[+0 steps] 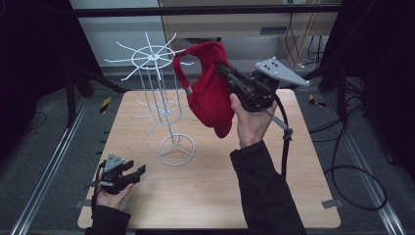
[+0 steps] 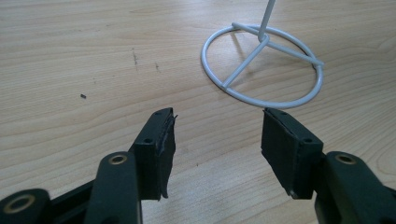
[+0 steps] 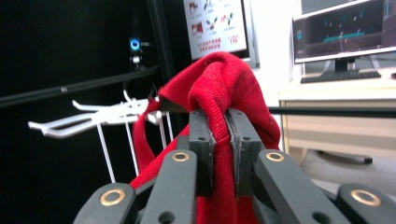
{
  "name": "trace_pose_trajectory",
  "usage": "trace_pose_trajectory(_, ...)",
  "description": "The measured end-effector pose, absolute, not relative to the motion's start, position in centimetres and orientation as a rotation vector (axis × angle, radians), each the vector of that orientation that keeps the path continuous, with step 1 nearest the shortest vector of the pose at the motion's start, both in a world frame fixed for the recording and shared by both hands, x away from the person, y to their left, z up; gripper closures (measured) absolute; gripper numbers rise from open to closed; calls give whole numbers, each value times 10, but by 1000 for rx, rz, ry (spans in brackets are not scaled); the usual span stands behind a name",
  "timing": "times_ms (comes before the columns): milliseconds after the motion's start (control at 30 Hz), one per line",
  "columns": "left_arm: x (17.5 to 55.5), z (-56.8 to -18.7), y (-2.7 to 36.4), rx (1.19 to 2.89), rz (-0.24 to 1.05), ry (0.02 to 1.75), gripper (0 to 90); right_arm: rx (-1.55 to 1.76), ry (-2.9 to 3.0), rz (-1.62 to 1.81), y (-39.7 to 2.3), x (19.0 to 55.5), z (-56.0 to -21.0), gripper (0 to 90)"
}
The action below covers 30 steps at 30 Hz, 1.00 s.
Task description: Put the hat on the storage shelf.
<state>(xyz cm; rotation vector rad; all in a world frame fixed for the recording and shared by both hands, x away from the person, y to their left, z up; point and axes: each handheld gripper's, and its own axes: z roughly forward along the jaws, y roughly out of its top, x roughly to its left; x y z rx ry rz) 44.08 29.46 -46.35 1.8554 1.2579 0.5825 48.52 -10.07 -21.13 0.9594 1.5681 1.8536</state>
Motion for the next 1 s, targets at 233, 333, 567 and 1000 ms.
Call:
trace_pose_trajectory(233,441,-464,294,1858,581,1257,444,977,1626,1815,-92,492,-233,819)
trace_pose_trajectory(333,441,-464,294,1857,581,1257,443,983,1654,1808,-90,494,-241,817)
trace_pose_trajectory(567,441,-464,294,1860,580,1257,443,996,1695,1801,-88,499,-259,807)
trace_pose_trajectory(1000,441,-464,294,1858,579,1257,441,982,1830,1758,-88,504,-269,703)
